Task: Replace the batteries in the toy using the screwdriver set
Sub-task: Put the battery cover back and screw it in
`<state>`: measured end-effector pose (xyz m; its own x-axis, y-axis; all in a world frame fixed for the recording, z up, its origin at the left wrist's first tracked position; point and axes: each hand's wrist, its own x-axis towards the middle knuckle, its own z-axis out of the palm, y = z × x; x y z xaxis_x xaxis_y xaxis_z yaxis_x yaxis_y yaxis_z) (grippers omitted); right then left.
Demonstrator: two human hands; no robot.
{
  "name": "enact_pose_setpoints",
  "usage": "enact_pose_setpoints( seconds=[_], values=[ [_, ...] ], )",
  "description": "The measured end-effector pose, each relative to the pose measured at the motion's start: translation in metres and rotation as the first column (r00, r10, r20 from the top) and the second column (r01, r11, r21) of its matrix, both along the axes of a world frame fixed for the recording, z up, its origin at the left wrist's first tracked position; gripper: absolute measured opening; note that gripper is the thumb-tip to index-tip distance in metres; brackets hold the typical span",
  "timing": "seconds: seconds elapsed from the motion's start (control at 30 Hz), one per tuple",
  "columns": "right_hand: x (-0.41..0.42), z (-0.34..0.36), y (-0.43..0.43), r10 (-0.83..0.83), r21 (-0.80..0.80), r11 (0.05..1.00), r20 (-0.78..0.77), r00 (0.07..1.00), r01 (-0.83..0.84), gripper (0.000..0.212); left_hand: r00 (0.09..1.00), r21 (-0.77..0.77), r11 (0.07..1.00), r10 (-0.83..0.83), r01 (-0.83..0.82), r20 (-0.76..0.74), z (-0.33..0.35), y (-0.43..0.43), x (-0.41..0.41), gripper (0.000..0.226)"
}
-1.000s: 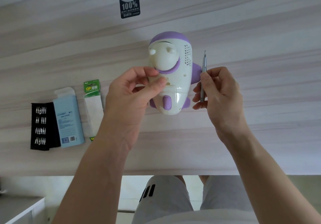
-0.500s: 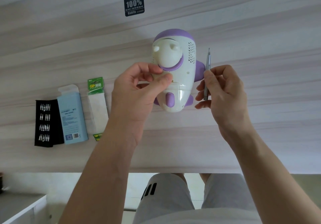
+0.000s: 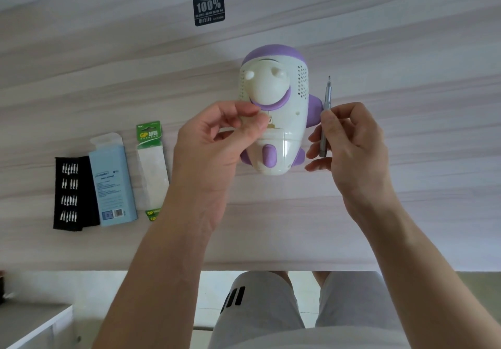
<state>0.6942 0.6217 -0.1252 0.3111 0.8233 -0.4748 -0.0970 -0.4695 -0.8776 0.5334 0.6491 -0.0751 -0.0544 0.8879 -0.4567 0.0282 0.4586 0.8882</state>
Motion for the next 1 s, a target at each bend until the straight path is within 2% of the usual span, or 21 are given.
enact_pose_setpoints(
  seconds=[0.2,0.3,0.4,0.5,0.57,0.83,1.0],
  values=[
    [0.000,0.001,-0.001,0.005,0.004,1.000,0.007,1.000,-0.005,0.014,0.999,-0.014,0.999,0.035,-0.034,0.014,-0.003,-0.002,-0.002,0.006],
    [0.000,0.001,-0.001,0.010,0.008,1.000,0.009,1.000,-0.010,0.016,0.999,0.034,0.998,0.053,-0.052,-0.008,-0.003,-0.004,-0.001,0.008],
    [0.000,0.001,-0.002,0.009,0.011,1.000,0.009,1.000,-0.009,0.017,0.982,0.204,0.977,-0.018,0.056,-0.187,-0.005,-0.008,-0.001,0.005],
    [0.000,0.000,-0.002,0.007,0.012,1.000,0.009,1.000,-0.008,0.017,0.907,0.359,0.899,-0.087,0.249,-0.411,-0.009,-0.012,-0.002,0.011],
    [0.000,0.000,-0.002,0.004,0.009,1.000,0.004,1.000,-0.004,0.017,0.860,0.420,0.843,-0.094,0.337,-0.501,-0.010,-0.013,-0.003,0.012],
    [-0.001,-0.001,-0.002,0.009,0.003,1.000,0.000,1.000,-0.009,0.016,0.830,0.513,0.761,-0.060,0.398,-0.555,-0.017,-0.012,-0.008,0.024],
    [-0.002,-0.001,-0.003,0.011,0.006,1.000,0.006,1.000,-0.011,0.016,0.801,0.560,0.714,-0.001,0.420,-0.599,-0.021,-0.014,-0.011,0.017]
  ],
)
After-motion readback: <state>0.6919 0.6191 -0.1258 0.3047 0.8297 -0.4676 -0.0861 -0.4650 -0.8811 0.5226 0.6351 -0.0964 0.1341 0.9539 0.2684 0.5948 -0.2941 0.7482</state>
